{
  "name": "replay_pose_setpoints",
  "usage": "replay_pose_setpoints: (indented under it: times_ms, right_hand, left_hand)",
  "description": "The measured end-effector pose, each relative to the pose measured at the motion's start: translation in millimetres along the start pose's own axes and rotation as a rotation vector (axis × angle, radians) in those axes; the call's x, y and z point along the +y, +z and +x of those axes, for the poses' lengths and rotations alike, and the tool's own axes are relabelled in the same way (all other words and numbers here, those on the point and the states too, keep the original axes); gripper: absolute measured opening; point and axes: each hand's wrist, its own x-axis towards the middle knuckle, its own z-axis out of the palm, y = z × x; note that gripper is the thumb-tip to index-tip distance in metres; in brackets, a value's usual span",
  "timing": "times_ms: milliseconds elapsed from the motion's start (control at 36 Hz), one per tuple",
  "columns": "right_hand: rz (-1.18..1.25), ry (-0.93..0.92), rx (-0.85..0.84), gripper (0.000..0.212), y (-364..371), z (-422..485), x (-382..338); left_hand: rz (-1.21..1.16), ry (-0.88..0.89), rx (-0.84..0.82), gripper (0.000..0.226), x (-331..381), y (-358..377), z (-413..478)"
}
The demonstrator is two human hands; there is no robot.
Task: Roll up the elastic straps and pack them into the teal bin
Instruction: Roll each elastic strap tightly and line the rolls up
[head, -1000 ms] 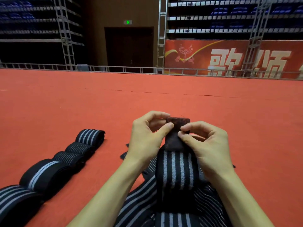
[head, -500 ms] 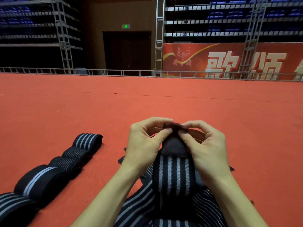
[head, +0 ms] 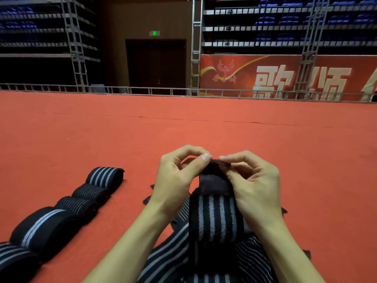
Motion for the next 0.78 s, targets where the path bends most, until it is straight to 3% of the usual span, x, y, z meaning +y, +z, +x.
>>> replay_pose_setpoints:
  times_ms: [139, 278, 444, 583, 667, 778]
  right_hand:
    - [0.007, -0.011, 0.017, 0.032, 1.4, -1.0, 0.7]
    - [0.009, -0.014, 0.042, 0.034, 0.6, 0.4, -0.2]
    - [0.041, 0.061, 0.006, 0.031, 0.4, 0.5, -0.4]
    - [0.356, 0.337, -0.120, 0.019, -4.4, 1.5, -0.9]
    - [0.352, 0.378, -0.139, 0.037, -3.5, 1.6, -2.3]
    - [0.162, 0.229, -0.049, 0.007, 2.1, 0.1, -4.9]
  left_hand:
    - [0.089, -0.085, 0.063, 0.017, -0.2, 0.8, 1.4]
    - [0.141, -0.173, -0.005, 0.007, 2.7, -0.8, 0.7]
    - [0.240, -0.063, 0.027, 0.007, 7.4, -0.6, 0.2]
    - [0.221, 0.038, 0.068, 0.017, 7.3, -4.1, 2.4]
    - [0.256, 0.089, 0.065, 0.021, 6.6, -6.0, 3.5]
    - [0.316, 0.121, 0.026, 0.025, 3.4, -6.5, 2.8]
